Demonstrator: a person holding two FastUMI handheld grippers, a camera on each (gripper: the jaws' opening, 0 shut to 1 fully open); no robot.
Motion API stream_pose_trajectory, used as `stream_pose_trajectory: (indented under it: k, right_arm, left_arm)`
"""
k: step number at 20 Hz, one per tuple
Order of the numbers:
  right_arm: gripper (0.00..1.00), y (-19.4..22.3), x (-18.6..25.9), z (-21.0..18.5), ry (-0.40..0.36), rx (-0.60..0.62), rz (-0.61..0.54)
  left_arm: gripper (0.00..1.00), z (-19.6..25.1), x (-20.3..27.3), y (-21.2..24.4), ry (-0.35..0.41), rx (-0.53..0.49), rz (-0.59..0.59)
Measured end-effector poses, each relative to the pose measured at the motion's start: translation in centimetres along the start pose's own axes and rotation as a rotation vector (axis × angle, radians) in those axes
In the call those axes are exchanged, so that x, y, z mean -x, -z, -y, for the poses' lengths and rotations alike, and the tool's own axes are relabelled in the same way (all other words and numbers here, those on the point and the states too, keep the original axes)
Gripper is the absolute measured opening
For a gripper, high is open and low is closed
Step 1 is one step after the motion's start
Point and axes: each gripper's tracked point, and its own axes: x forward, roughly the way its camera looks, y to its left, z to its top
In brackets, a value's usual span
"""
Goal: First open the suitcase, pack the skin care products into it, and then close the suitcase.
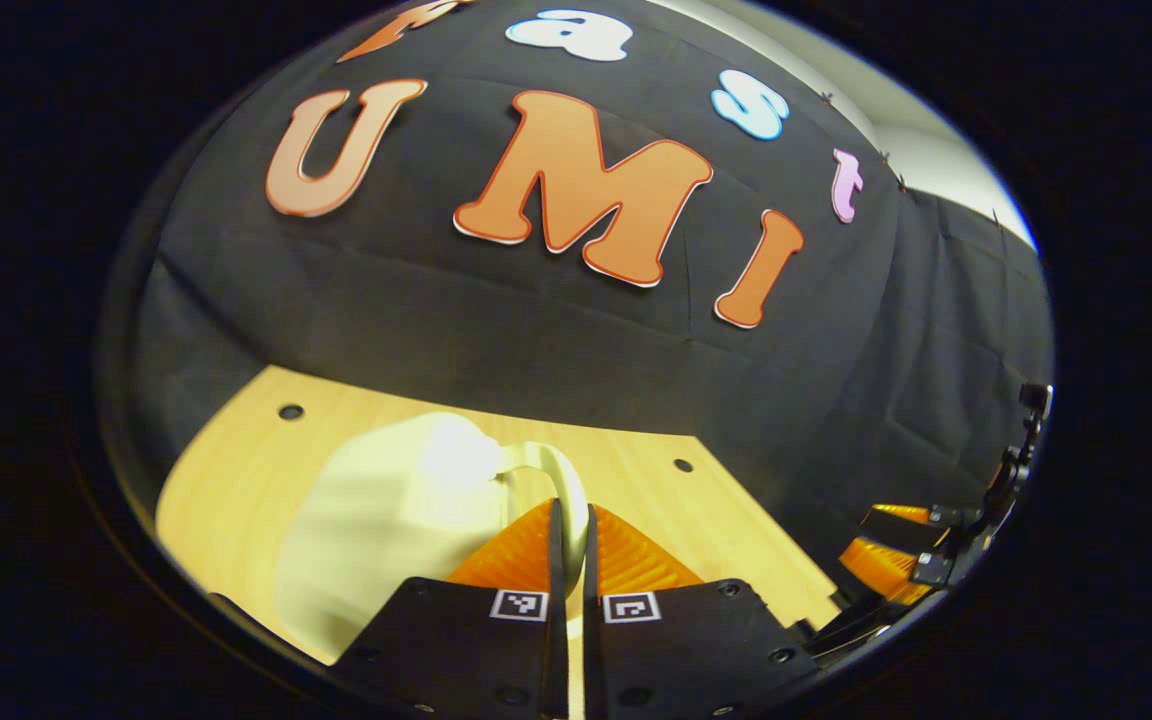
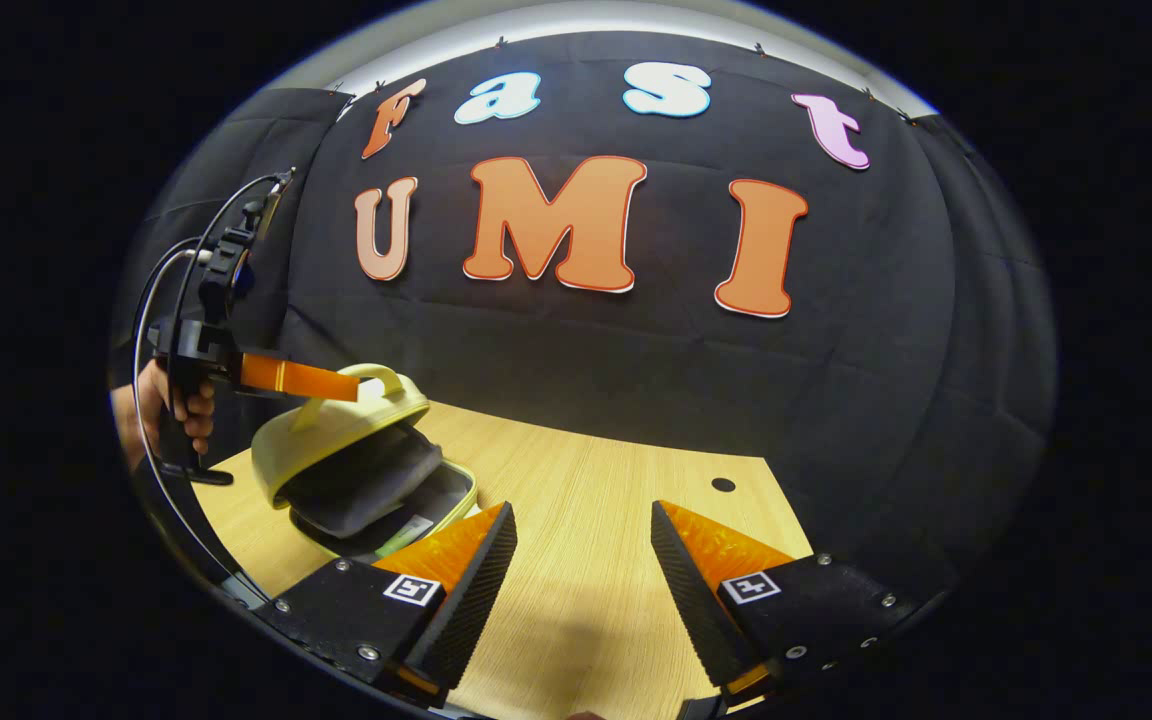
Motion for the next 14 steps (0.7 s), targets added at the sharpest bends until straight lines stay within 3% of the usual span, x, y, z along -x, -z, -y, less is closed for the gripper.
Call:
stream_pose_trajectory:
  k: [2,5,8,10,11,12,14]
  right_arm:
    - [0.87,0.6,-0.1,0.3,-0.012,-0.002,-0.010]
    - [0.87,1.3,0.1,0.7,-0.030,0.004,-0.016]
    - [0.87,1.2,0.1,1.0,-0.050,0.009,-0.014]
    - [0.87,0.8,0.0,1.4,-0.058,0.021,-0.004]
    - [0.87,0.7,-0.2,1.5,-0.062,0.029,0.000]
    - [0.87,0.4,-0.2,1.6,-0.066,0.033,0.006]
    - [0.87,-0.3,-0.5,1.7,-0.076,0.036,0.021]
  left_arm:
    - [0.06,0.7,-1.3,2.0,0.008,0.026,-0.018]
    - [0.07,2.0,-2.3,4.0,-0.013,-0.018,-0.043]
    - [0.18,4.2,-4.2,5.4,0.017,-0.004,-0.067]
    - [0.13,4.8,-4.2,5.2,0.019,-0.009,-0.045]
    - [0.05,4.9,-4.0,5.2,0.010,-0.021,-0.047]
    - [0.13,5.2,-4.1,5.2,0.007,-0.030,-0.043]
    - [0.15,6.1,-3.4,4.5,0.007,-0.041,-0.026]
